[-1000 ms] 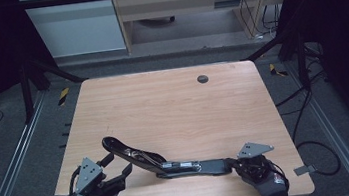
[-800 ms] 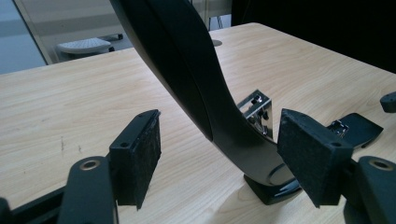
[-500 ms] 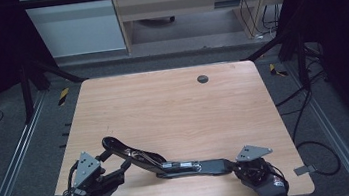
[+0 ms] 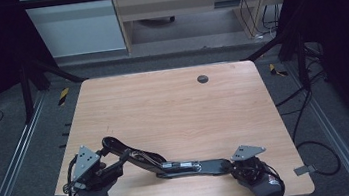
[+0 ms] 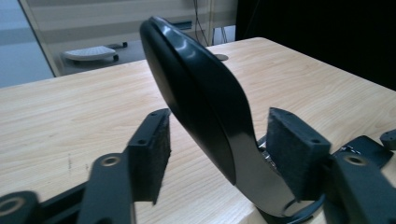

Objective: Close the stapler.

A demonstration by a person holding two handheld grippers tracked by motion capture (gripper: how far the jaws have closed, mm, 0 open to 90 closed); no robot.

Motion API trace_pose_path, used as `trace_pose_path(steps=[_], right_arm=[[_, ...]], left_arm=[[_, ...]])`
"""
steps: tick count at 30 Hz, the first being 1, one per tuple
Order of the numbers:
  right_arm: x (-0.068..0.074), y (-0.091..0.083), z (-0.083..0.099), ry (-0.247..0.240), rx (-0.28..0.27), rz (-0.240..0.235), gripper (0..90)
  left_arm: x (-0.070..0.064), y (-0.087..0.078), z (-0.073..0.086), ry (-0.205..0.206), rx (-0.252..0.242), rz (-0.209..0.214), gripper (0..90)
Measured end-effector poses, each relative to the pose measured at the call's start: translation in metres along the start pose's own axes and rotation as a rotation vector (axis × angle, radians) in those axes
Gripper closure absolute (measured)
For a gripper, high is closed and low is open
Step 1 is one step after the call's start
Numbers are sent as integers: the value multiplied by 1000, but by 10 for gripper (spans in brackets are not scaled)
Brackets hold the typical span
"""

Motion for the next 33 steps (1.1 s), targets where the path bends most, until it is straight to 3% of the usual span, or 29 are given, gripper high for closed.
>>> trace_pose_path(steps=[5, 15, 33], right_arm=[[2, 4, 2, -6, 21, -1, 900], [2, 5, 2, -3, 16, 2, 900], [1, 5, 3, 0, -1, -9, 900]], left_arm=[[0, 0, -1, -11, -4, 3, 491], [-2, -1, -3, -35, 6, 15, 519], [-17, 2, -16, -7, -1, 27, 546]])
Point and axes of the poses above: each handheld gripper's, and its own axes: y roughly forward along the jaws, z roughly out of its underside, x roughly to its left, the point moved 9 cm from there along y, roughly forward along the jaws, and after that the axes turned 3 degrees about x, right-handed, at the moved point
